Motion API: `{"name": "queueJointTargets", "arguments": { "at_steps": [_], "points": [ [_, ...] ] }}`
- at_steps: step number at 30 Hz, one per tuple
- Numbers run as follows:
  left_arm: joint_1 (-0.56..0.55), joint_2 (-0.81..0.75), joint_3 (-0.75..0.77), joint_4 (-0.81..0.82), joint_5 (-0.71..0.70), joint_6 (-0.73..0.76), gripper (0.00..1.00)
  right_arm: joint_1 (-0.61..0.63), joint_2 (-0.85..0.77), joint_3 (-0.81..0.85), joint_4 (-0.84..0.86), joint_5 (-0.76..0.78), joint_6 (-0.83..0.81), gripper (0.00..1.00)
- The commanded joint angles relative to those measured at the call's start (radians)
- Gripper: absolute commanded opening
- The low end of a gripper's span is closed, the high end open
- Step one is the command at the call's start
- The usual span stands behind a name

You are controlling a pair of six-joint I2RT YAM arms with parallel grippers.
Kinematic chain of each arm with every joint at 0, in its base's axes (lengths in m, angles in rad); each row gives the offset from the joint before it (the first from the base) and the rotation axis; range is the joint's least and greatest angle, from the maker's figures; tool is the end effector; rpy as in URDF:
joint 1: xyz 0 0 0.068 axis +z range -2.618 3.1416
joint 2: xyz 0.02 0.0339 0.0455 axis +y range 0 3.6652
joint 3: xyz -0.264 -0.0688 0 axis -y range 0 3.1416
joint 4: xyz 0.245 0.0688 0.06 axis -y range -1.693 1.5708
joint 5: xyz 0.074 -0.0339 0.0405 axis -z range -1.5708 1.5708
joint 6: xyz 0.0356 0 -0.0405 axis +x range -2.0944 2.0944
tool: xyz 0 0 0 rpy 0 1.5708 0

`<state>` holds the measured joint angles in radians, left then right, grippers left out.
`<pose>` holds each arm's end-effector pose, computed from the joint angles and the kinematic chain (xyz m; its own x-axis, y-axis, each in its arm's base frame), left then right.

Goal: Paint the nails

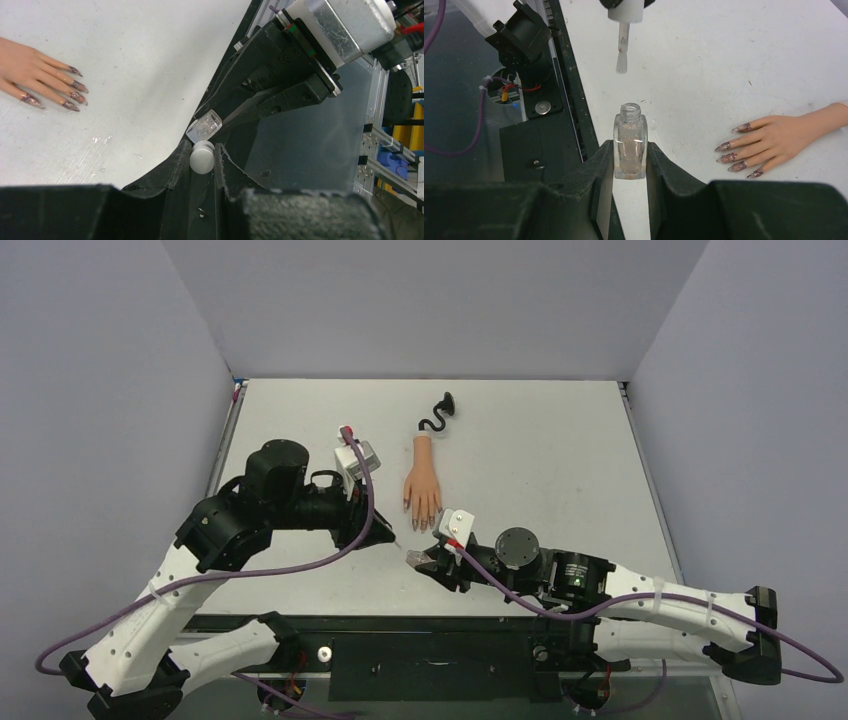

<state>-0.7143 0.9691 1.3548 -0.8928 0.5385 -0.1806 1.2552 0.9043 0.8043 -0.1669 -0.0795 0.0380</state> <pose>0.1138 -0.1228 0.4281 -0.5228 0.2492 -0.8152 0.8205 0.4063 -0.4020 0.0632 0.2026 0.3274 -0.1187 -0.2416 -0.9631 -0.9676 0.2459 0.0576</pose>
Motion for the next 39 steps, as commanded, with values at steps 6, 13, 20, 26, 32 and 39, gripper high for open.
{"name": "queueJointTargets", "arguments": {
  "at_steps": [6, 13, 20, 26, 32, 39],
  "points": [
    [-0.04, -0.002, -0.038, 0.098, 0.035, -0.018, 0.0, -0.008, 0.006, 0.063, 0.064, -0.027, -0.02, 0.0],
    [-0.057, -0.01, -0.073, 0.149, 0.029, -0.049, 0.0, -0.008, 0.0, 0.08, 0.044, -0.028, -0.018, 0.0],
    [-0.072, -0.007, -0.087, 0.17, 0.015, -0.06, 0.0, -0.008, -0.009, 0.083, 0.038, -0.028, -0.014, 0.0],
    [-0.081, -0.003, -0.094, 0.181, 0.003, -0.065, 0.0, -0.008, -0.02, 0.078, 0.041, -0.024, -0.008, 0.0],
    [-0.093, 0.001, -0.097, 0.185, -0.002, -0.068, 0.0, -0.008, -0.031, 0.073, 0.049, -0.014, -0.009, 0.0],
    [-0.105, 0.006, -0.105, 0.189, -0.016, -0.068, 0.0, -0.009, -0.049, 0.068, 0.056, -0.003, -0.009, 0.0]
  ]
}}
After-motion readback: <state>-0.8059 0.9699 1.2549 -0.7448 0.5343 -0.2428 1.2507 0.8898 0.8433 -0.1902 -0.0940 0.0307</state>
